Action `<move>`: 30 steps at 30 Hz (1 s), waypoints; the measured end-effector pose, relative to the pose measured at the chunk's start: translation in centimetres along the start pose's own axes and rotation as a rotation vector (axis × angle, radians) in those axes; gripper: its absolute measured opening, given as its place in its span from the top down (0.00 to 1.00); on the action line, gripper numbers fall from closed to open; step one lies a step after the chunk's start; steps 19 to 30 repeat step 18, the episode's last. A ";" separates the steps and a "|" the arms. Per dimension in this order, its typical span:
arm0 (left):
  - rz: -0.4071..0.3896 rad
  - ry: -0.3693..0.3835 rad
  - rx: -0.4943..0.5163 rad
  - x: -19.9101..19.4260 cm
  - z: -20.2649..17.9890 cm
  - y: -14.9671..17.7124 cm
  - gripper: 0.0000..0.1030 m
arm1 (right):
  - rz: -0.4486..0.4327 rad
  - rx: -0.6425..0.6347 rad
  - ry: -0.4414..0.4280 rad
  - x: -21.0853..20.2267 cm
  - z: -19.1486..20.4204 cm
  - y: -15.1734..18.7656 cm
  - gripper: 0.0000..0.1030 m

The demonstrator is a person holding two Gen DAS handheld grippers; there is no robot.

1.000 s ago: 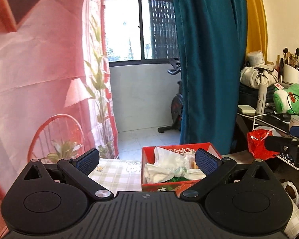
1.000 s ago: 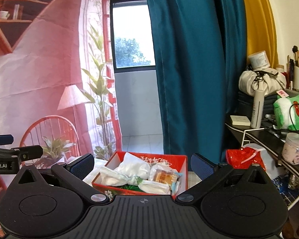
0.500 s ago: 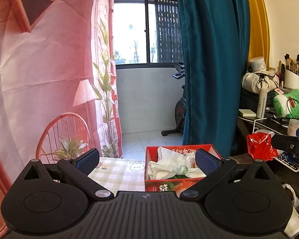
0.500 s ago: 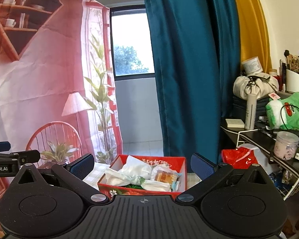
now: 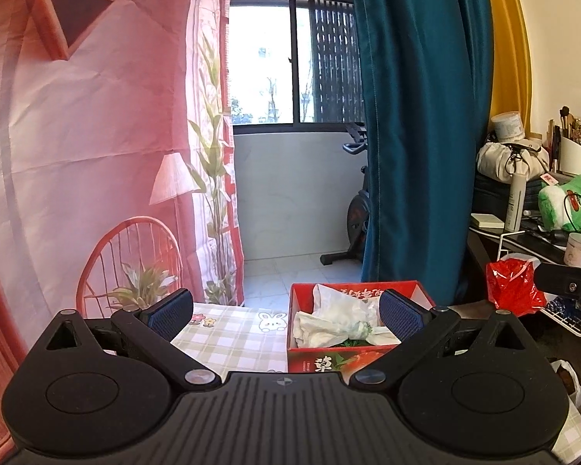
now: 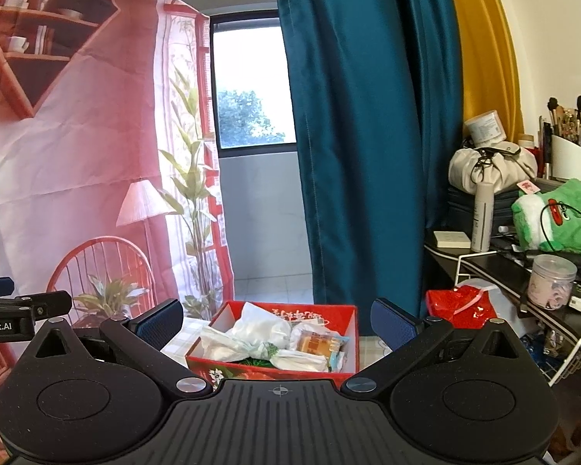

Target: Organize soft objects

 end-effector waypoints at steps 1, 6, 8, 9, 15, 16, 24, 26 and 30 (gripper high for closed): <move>0.000 -0.001 0.001 0.0 0.0 0.0 0.00 | 0.001 0.000 0.001 0.0 0.0 0.0 0.00; 0.000 -0.001 0.000 0.0 -0.1 0.0 0.00 | 0.002 -0.001 0.002 0.0 -0.1 0.1 0.00; 0.002 -0.002 -0.001 0.0 -0.1 0.0 0.00 | 0.002 0.000 0.002 0.0 -0.1 0.1 0.00; 0.004 -0.002 -0.002 -0.1 -0.2 0.0 0.00 | 0.003 0.000 0.003 0.0 -0.2 0.1 0.00; 0.013 -0.002 -0.013 0.1 0.0 0.2 0.00 | 0.008 0.002 0.006 0.1 -0.5 0.4 0.00; 0.014 -0.004 -0.013 0.2 0.0 0.2 0.00 | 0.009 0.002 0.006 0.1 -0.5 0.4 0.00; 0.017 -0.005 -0.011 0.2 0.0 0.3 0.00 | 0.011 0.001 0.007 0.2 -0.6 0.5 0.00; 0.017 -0.005 -0.011 0.2 0.0 0.3 0.00 | 0.011 0.001 0.007 0.2 -0.6 0.5 0.00; 0.017 -0.005 -0.011 0.2 0.0 0.3 0.00 | 0.011 0.001 0.007 0.2 -0.6 0.5 0.00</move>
Point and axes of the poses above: each gripper's, at about its wrist camera, not at the fingertips, and x roughly the way its jaws point, z to its left, y to its underside, the point moved 10 cm from there along x, roughly the way its jaws point, and after that the axes turned 13 degrees about x, right-handed, at the moved point
